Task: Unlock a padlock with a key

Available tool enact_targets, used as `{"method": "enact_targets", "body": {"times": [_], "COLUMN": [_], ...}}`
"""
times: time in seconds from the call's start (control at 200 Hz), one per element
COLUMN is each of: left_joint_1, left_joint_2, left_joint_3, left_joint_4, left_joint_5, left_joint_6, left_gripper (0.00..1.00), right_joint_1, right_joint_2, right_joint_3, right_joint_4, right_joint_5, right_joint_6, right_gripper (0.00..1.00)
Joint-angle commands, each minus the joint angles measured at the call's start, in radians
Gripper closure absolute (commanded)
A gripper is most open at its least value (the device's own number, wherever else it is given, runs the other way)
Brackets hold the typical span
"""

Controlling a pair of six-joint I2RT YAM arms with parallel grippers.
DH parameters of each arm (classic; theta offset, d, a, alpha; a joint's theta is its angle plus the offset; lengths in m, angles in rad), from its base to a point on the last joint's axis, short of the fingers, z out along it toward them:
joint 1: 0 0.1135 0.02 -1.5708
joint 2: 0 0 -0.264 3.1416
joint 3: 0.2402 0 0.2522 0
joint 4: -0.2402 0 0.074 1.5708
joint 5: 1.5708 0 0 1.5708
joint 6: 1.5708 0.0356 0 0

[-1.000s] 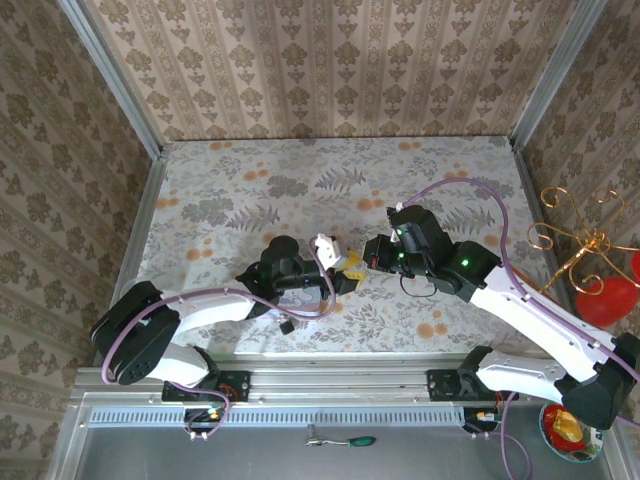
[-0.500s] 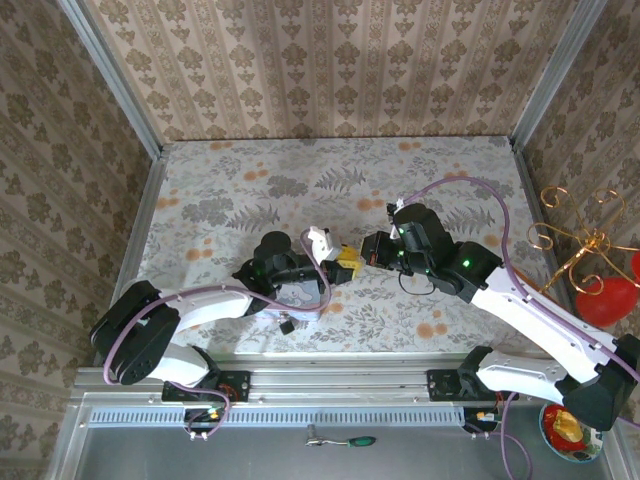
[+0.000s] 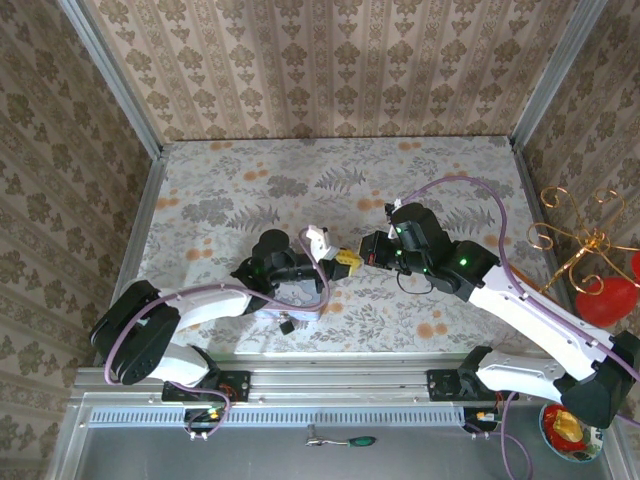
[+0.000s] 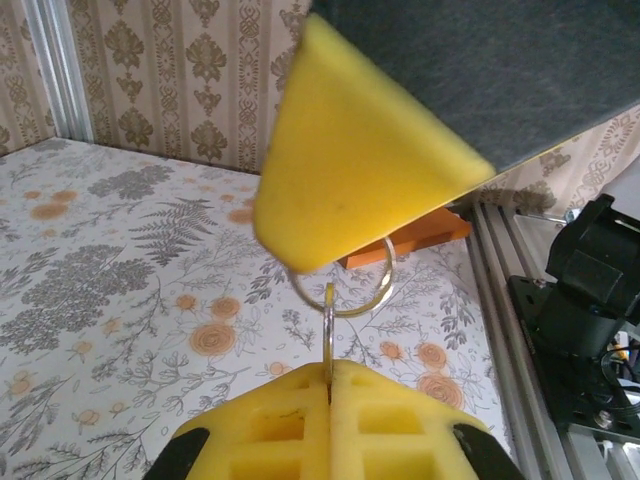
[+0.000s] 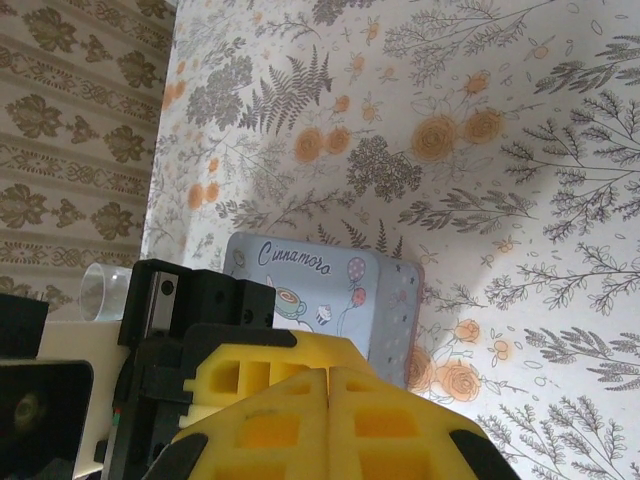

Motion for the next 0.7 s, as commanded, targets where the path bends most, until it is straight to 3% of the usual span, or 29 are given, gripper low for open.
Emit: {"method": "enact_targets", "body": {"times": [0.0, 0.125, 0.21, 0.33, 0.495, 0.695], "left_joint_1": [0.017, 0.001, -0.018, -0.019, -0.044, -0.075], "left_joint_2": [-0.035, -0.102, -0.139, -0.169, -0.196, -0.196], "left_joint_3": [0.01, 0.054, 0.097, 0.126, 0.106, 0.097], "left_joint_4": [-0.039, -0.3, -0.469, -0.565, -0.538, -0.507], "left_joint_5": [-0.074, -0.259, -0.42, -0.54, -0.565, -0.55], "left_joint_6": [0.026, 0.243, 0.413, 0.525, 0.59, 0.643], "left_gripper": [1.0, 1.0, 1.0, 1.0, 1.0, 1.0], "right_joint_1": [0.005, 0.0, -0.001, -0.003, 0.003, 0.012], "right_joint_2": [0.003, -0.009, -0.043, -0.082, -0.074, -0.057], "right_joint_3": [0.024, 0.04, 0.016, -0.051, -0.114, -0.149], "right_joint_4": [0.004, -0.064, -0.043, 0.07, 0.218, 0.271], "right_joint_5": [0.012, 0.052, 0.076, 0.056, -0.039, -0.044], "right_joint_6": [0.017, 0.098, 0.171, 0.294, 0.461, 0.521], "right_gripper": [0.84, 0.51, 0.41, 0.41, 0.47, 0.54]}}
